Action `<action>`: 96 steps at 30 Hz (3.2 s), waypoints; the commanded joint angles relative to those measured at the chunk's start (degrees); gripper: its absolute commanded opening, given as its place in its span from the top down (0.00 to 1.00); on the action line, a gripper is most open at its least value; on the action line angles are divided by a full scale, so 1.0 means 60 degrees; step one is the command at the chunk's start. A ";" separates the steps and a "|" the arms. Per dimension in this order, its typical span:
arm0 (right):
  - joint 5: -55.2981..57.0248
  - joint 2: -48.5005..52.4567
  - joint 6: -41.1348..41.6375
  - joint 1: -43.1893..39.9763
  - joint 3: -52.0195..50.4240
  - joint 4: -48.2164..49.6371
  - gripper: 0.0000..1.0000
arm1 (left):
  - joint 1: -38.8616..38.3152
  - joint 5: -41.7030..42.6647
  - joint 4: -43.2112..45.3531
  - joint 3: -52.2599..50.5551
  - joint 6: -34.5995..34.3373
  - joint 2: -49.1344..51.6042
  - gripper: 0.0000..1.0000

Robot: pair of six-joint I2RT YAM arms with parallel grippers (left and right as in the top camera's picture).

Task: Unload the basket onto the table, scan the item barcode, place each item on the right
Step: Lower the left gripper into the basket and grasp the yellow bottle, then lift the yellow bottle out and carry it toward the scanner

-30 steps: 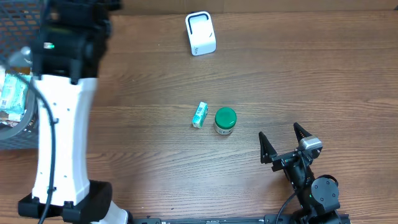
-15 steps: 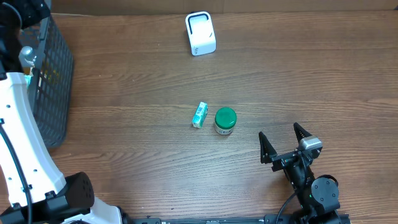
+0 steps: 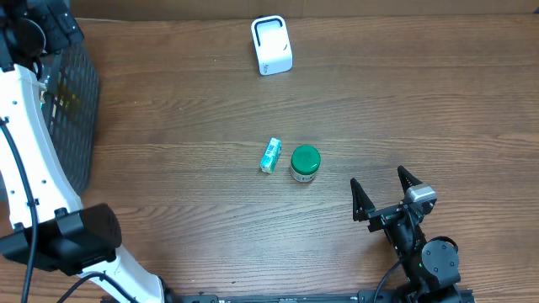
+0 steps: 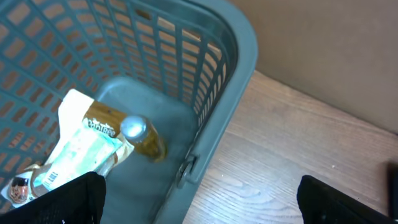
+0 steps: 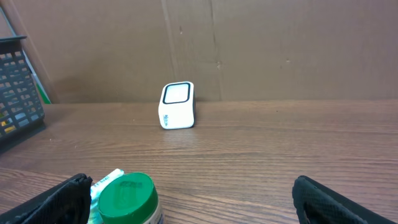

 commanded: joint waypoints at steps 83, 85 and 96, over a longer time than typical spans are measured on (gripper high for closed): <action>-0.0015 -0.0066 -0.0058 -0.0062 -0.0098 0.0018 0.00 | 0.1698 -0.0266 0.2055 0.0036 -0.2539 -0.1373 0.65; -0.0015 -0.0066 -0.0058 -0.0062 -0.0098 0.0018 0.00 | 0.1464 -0.0040 0.1902 0.0036 -0.2535 -0.1891 0.66; -0.0015 -0.0066 -0.0058 -0.0062 -0.0098 0.0018 0.00 | -0.1282 -0.0142 -0.0051 0.0029 -0.2127 -0.3078 0.69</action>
